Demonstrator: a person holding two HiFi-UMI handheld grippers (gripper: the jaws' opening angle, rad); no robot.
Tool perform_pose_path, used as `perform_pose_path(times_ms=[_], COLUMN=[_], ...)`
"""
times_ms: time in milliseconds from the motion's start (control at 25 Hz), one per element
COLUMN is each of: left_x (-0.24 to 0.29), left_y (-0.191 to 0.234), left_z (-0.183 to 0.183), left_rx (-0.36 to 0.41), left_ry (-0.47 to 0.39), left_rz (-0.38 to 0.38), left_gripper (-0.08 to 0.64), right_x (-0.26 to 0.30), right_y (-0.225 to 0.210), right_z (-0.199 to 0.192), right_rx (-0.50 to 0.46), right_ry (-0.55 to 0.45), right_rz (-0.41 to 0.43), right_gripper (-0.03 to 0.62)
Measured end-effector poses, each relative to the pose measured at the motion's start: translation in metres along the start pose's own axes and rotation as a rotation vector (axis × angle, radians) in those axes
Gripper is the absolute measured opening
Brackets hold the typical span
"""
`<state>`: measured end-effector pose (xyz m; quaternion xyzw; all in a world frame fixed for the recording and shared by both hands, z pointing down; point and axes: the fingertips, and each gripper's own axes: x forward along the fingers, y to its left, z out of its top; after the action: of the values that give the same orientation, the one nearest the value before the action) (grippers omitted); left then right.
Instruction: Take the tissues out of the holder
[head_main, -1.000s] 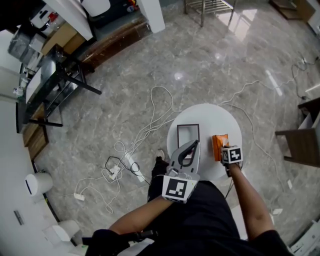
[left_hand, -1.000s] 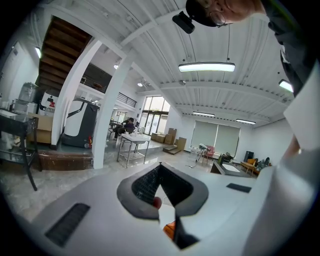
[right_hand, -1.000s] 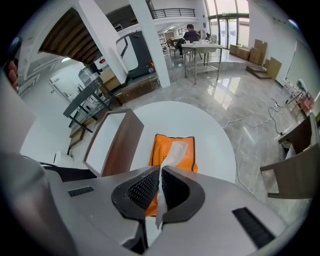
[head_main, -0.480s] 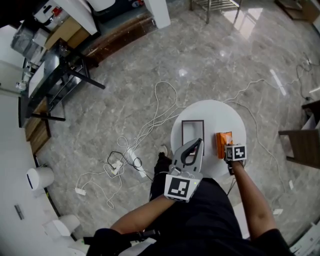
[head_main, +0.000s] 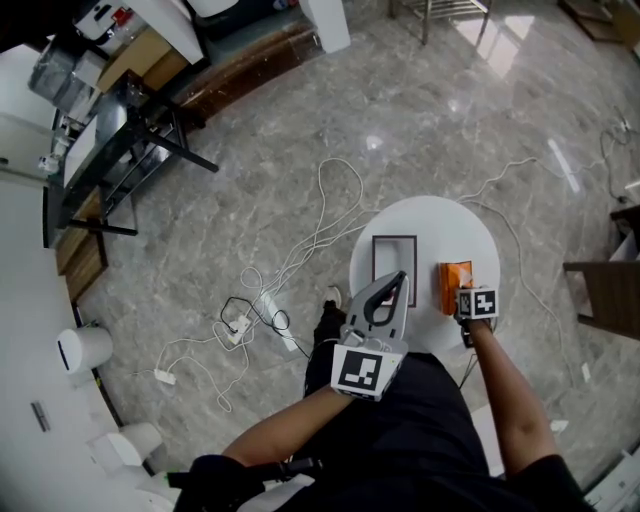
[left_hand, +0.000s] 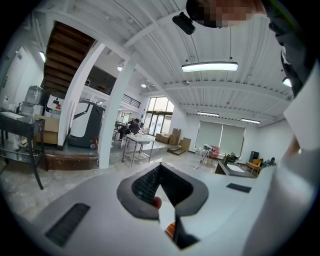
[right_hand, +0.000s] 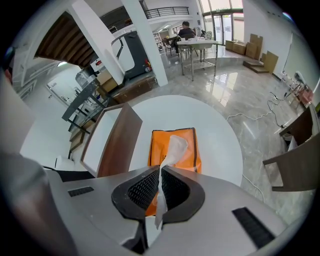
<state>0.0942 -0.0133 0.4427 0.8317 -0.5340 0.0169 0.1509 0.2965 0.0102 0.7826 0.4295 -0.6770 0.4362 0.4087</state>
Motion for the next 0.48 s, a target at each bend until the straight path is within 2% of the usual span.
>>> perform_pose_path(times_ms=[200, 480], left_x=[-0.004, -0.013], left_y=[0.001, 0.006], left_z=[0.004, 0.007], left_rx=[-0.004, 0.007], left_ry=[0.003, -0.015], left_rz=[0.003, 0.013], left_gripper=[0.000, 0.000], right_x=[0.003, -0.001], right_y=[-0.002, -0.001], right_z=[-0.001, -0.007], right_rx=[0.011, 0.036], right_ry=[-0.027, -0.061], right_rz=[0.019, -0.011], right_gripper=[0.014, 0.015])
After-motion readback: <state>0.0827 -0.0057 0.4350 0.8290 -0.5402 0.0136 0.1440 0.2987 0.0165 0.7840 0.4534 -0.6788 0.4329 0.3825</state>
